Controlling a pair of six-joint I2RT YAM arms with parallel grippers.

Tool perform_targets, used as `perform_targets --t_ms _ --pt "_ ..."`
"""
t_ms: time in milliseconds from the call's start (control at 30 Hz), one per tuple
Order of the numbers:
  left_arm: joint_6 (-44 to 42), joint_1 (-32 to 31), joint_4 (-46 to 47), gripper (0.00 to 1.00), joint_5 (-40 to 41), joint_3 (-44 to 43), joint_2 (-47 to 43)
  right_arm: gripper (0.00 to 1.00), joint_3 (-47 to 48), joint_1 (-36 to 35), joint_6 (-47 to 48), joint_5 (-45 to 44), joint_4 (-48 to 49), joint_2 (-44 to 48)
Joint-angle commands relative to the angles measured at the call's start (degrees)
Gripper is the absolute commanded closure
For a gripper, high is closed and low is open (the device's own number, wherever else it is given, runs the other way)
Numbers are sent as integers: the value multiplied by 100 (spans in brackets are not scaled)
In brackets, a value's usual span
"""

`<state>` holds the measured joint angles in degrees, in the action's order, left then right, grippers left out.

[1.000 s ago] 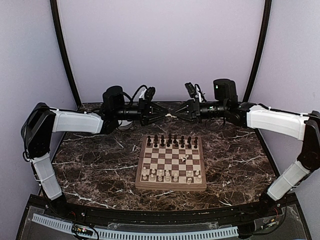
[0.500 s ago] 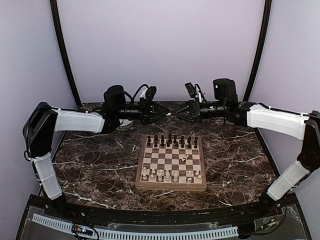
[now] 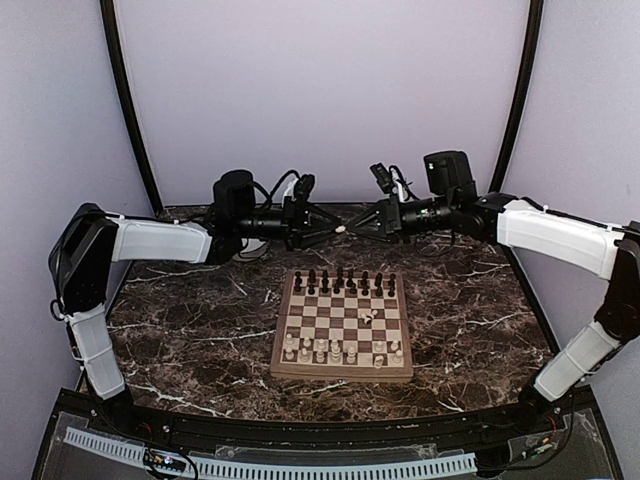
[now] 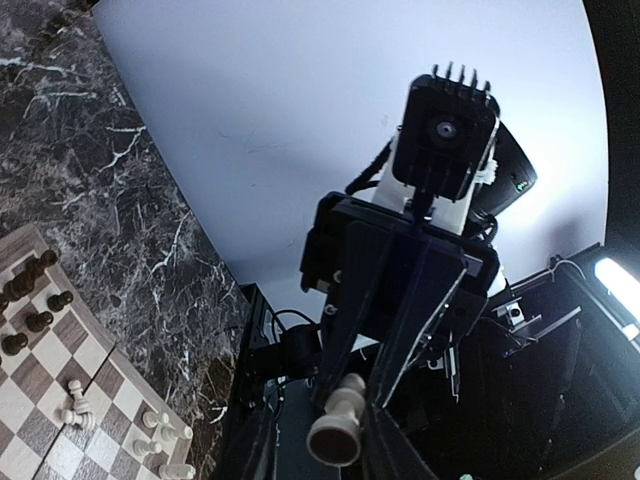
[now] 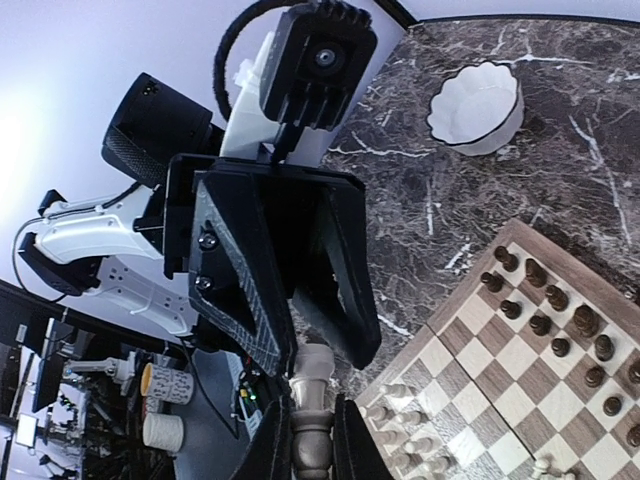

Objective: Set up the chess pieces on the board
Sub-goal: Pass from the left arm to the right, then place the knight at f1.

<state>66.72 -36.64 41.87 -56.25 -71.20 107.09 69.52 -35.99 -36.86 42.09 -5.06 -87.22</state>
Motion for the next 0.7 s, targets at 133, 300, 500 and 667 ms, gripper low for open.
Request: perform_targets --t_ms 133,300,500,667 --pt "-1675 231 -2284 49 403 39 -729 98 573 -207 1445 -1431 -2731 518" --pt "-2707 237 -3834 48 996 96 -1086 98 1256 -1006 2231 -2689 -4492 193" --pt "-3238 332 -4821 47 1735 244 -1414 99 1790 -1862 2416 -3472 -5661 -484" --pt "-3238 472 -4862 47 1951 398 -1556 99 2076 -2354 2545 -3714 -6321 -1014"
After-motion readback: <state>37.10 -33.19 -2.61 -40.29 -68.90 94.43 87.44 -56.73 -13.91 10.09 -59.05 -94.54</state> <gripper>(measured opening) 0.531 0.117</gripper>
